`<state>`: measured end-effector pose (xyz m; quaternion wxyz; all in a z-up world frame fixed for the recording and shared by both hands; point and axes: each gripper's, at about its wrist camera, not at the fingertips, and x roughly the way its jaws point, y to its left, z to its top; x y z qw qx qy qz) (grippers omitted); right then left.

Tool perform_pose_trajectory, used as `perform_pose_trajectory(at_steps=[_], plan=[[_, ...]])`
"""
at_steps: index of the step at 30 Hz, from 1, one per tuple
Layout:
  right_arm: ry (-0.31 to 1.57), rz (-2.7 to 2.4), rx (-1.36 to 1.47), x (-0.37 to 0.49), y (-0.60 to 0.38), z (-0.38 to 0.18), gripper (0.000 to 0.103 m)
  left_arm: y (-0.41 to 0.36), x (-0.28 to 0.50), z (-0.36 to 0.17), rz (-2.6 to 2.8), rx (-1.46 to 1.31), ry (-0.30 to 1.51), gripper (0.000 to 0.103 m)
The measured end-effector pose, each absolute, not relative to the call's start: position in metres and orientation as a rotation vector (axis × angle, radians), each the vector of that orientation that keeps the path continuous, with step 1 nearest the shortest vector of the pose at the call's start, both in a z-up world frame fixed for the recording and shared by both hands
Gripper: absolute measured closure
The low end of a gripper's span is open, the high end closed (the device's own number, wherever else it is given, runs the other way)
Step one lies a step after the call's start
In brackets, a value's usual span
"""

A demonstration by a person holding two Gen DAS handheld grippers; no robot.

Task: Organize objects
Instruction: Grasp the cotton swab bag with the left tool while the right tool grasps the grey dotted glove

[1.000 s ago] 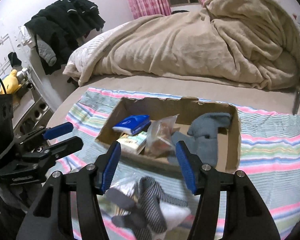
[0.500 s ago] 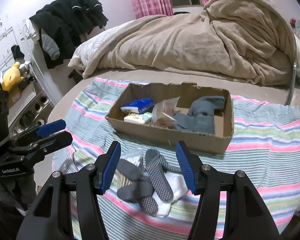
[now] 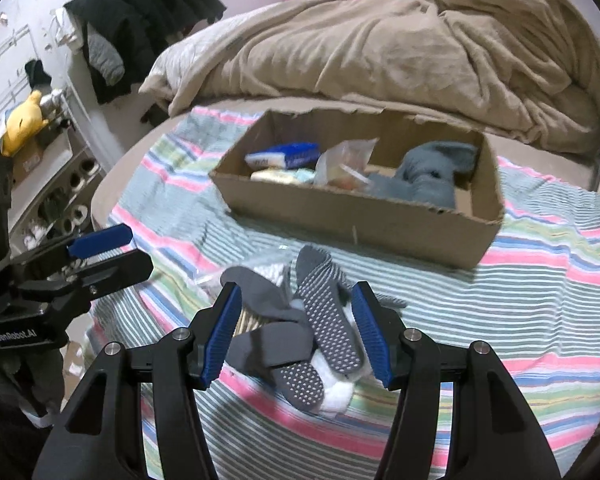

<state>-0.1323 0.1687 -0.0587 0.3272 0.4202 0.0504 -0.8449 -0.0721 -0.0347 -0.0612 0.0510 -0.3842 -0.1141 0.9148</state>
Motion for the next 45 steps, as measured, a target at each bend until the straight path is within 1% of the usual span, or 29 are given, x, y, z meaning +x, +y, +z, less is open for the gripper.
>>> perform_pose_trajectory(at_steps=[8,13,14,15,16,19,29,39,41,43,45], plan=[[0.344,-2.245,1.09,-0.129,0.145,-0.085,0.043,-0.034,-0.074,-0.081,2.759,-1.244,-0.365,0.028],[0.327,-2.213,1.115,-0.137,0.143,-0.101,0.043,-0.026,-0.078,-0.087,2.74,-1.272,-0.353,0.028],[0.303,-2.205,1.117,-0.139,0.146,-0.102,0.046,-0.024,-0.078,-0.088,2.737,-1.276,-0.352,0.028],[0.288,-2.197,1.12,-0.14,0.148,-0.102,0.053,-0.023,-0.079,-0.089,2.734,-1.281,-0.349,0.028],[0.277,-2.185,1.122,-0.14,0.15,-0.102,0.07,-0.021,-0.08,-0.09,2.73,-1.287,-0.347,0.028],[0.27,-2.17,1.116,-0.138,0.154,-0.103,0.073,-0.014,-0.082,-0.093,2.72,-1.305,-0.34,0.028],[0.042,-2.205,1.03,-0.143,0.199,-0.081,0.073,0.008,-0.094,-0.103,2.705,-1.357,-0.301,0.028],[-0.096,-2.202,1.004,-0.157,0.221,-0.08,0.073,0.031,-0.116,-0.12,2.747,-1.409,-0.21,0.028],[-0.127,-2.197,1.001,-0.159,0.226,-0.081,0.073,0.034,-0.117,-0.12,2.751,-1.404,-0.189,0.031],[-0.149,-2.189,0.998,-0.161,0.229,-0.082,0.073,0.038,-0.118,-0.12,2.738,-1.397,-0.16,0.039],[-0.149,-2.177,0.997,-0.161,0.229,-0.083,0.073,0.044,-0.119,-0.12,2.74,-1.386,-0.135,0.045]])
